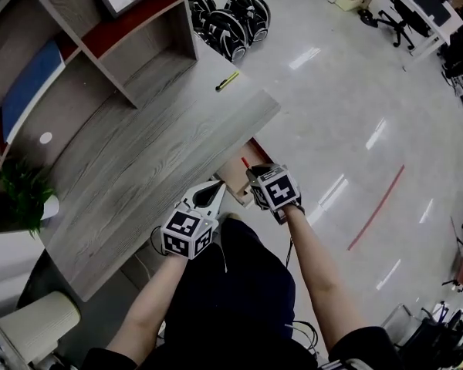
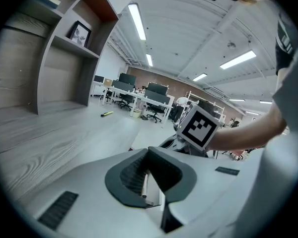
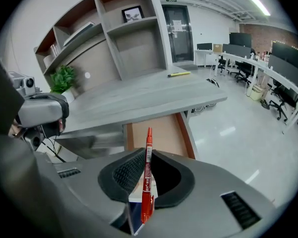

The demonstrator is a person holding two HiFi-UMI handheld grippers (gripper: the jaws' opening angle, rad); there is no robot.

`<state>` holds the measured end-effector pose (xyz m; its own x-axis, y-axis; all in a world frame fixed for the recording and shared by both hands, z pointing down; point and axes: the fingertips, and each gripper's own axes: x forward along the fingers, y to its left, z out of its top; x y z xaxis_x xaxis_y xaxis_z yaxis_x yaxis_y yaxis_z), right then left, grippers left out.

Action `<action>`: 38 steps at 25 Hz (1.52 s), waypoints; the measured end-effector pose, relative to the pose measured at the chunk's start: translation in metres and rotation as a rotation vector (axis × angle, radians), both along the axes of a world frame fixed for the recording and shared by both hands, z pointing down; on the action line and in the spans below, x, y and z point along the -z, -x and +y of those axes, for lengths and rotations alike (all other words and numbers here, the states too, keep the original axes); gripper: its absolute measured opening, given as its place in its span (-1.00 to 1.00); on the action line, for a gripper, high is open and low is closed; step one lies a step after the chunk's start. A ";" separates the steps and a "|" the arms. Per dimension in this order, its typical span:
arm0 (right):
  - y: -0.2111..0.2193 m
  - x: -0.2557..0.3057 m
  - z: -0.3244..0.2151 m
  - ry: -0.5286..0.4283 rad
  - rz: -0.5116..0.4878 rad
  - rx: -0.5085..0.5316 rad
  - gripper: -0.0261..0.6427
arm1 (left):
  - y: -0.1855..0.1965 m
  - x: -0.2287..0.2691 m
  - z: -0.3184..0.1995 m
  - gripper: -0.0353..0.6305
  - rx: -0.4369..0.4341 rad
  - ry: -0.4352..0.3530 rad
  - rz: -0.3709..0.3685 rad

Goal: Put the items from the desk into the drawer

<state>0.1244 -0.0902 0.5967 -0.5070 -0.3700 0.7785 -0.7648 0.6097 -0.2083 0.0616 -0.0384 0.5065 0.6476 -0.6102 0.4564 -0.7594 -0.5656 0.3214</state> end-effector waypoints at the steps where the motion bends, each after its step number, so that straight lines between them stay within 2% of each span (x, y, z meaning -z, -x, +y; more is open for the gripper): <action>1: -0.001 -0.008 0.000 0.017 0.008 -0.002 -0.73 | 0.001 -0.003 -0.001 -0.87 0.007 0.006 0.000; 9: 0.019 -0.055 -0.003 0.103 -0.003 0.031 -0.73 | 0.011 -0.022 -0.003 -0.87 0.083 0.042 -0.016; 14: 0.044 -0.069 -0.005 0.114 -0.014 0.067 -0.73 | 0.018 -0.029 0.004 -0.87 0.126 0.068 -0.019; 20: 0.066 -0.074 -0.012 0.130 -0.059 0.057 -0.73 | 0.033 -0.031 0.004 -0.87 0.176 0.074 -0.017; 23: 0.069 -0.077 -0.013 0.113 -0.009 0.076 -0.73 | 0.040 -0.031 0.003 -0.87 0.191 0.077 -0.019; 26: 0.067 -0.079 -0.011 0.090 0.030 0.094 -0.73 | 0.041 -0.032 0.002 -0.87 0.194 0.086 -0.012; 32: 0.058 -0.077 -0.002 0.116 0.000 0.061 -0.71 | 0.036 -0.036 0.001 -0.88 0.186 0.101 -0.008; 38: 0.049 -0.061 0.003 0.087 -0.034 0.023 -0.71 | 0.031 -0.032 0.000 -0.88 0.169 0.096 -0.011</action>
